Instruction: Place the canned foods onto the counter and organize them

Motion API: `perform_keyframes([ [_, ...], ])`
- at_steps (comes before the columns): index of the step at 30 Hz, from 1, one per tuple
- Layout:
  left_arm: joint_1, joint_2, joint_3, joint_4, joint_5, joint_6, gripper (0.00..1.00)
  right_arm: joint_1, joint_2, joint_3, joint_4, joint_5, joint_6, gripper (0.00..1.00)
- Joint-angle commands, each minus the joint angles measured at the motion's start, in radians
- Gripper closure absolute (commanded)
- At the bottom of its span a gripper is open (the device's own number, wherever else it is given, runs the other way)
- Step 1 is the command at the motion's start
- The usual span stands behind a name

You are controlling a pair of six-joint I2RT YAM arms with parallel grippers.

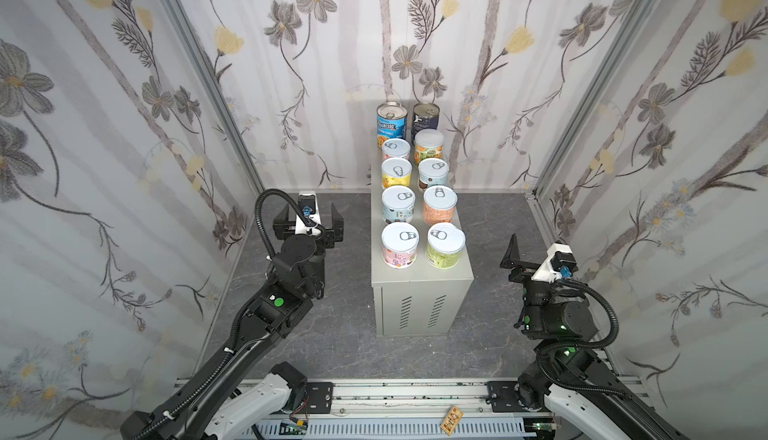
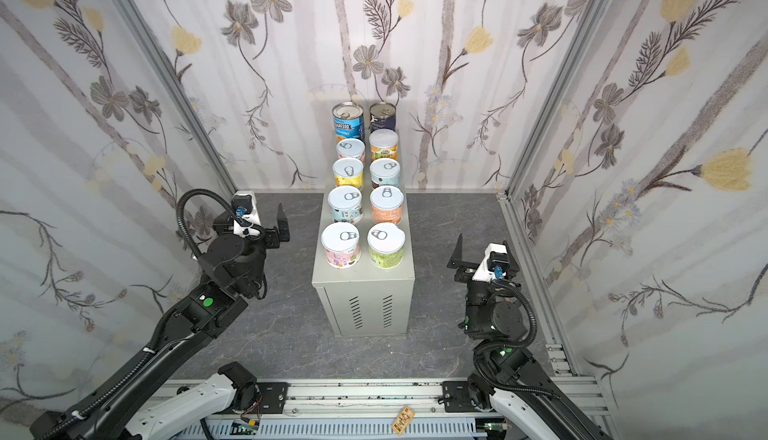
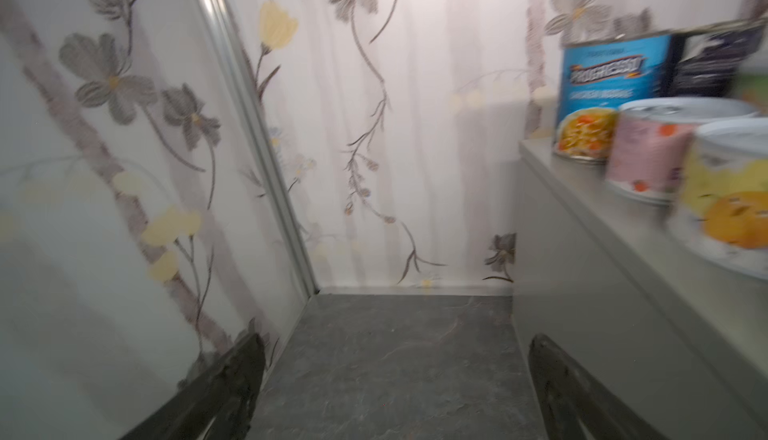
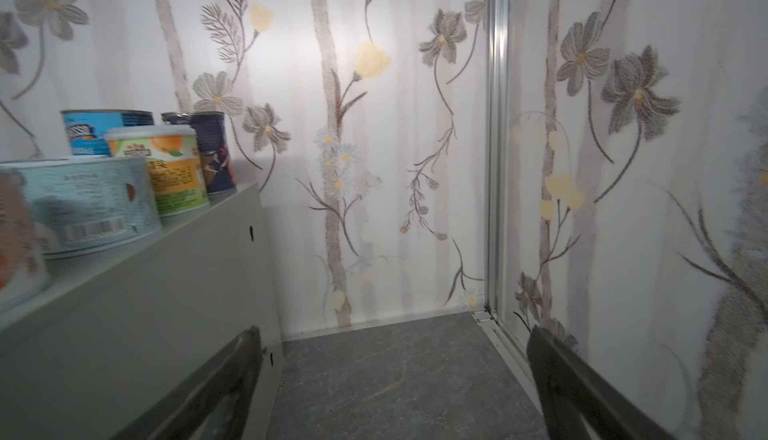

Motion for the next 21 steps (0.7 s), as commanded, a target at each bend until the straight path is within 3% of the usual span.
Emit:
perform_keyframes([
  [1,0.104,0.017,-0.078,0.082,-0.152,-0.257,0.00,-0.098,0.052,-0.054,0.119,0.044,0.112,0.00],
  [8,0.256,0.131,-0.254,0.128,-0.161,-0.427,0.00,-0.330,0.247,-0.168,0.162,-0.004,0.308,0.00],
  [14,0.360,0.231,-0.328,0.154,-0.119,-0.443,0.00,-0.436,0.430,-0.198,0.219,-0.043,0.319,0.00],
  [21,0.487,0.281,-0.432,0.257,0.039,-0.469,0.00,-0.504,0.573,-0.182,0.350,-0.247,0.338,0.00],
])
